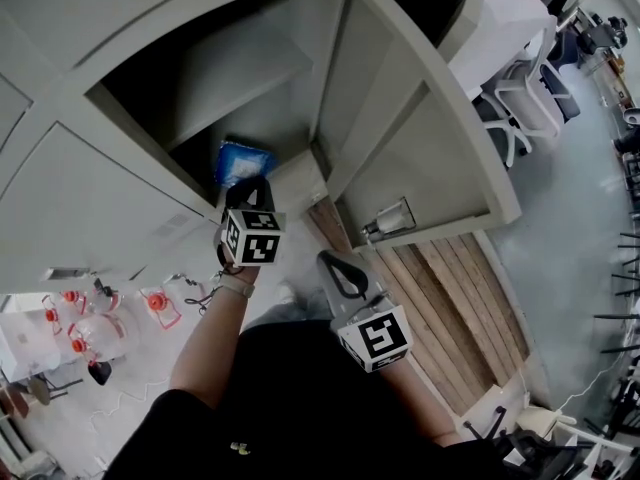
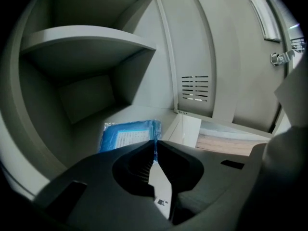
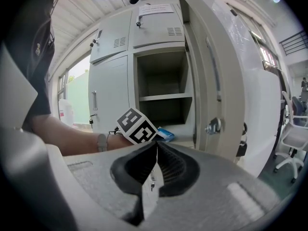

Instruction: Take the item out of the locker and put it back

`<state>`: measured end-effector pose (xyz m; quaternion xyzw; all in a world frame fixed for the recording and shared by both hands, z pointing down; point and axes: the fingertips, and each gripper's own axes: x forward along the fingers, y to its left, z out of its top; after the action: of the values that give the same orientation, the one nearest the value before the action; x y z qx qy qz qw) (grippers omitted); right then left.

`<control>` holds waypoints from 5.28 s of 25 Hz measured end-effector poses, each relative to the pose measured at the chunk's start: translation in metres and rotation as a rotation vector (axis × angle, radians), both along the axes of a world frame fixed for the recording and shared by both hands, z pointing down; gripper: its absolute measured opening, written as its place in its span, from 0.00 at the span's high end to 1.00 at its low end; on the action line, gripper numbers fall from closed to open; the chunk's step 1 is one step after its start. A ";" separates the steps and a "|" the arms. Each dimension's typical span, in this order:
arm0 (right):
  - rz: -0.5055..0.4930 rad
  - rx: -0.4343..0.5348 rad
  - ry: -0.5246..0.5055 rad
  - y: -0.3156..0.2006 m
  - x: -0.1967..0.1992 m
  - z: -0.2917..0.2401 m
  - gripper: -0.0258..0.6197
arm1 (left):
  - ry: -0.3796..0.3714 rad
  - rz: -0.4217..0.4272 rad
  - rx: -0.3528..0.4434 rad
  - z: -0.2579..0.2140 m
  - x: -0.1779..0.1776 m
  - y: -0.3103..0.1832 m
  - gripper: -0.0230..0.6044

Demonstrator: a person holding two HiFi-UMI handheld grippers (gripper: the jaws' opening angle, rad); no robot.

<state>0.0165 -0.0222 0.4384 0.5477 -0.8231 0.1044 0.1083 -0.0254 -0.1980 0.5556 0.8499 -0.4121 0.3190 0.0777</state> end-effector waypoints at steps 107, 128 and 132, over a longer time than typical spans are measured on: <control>0.088 -0.029 -0.005 -0.061 0.082 -0.015 0.96 | 0.034 0.010 0.088 -0.020 0.016 -0.065 0.90; 0.105 -0.024 0.000 -0.055 0.086 -0.016 0.96 | -0.020 -0.001 0.089 -0.007 0.025 -0.076 0.74; 0.105 -0.022 -0.001 -0.052 0.085 -0.017 0.96 | -0.018 0.023 0.078 -0.005 0.030 -0.072 0.65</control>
<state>0.1018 -0.0742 0.4212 0.5889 -0.7920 0.1191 0.1083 0.0042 -0.2705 0.5510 0.8540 -0.4153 0.3111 0.0374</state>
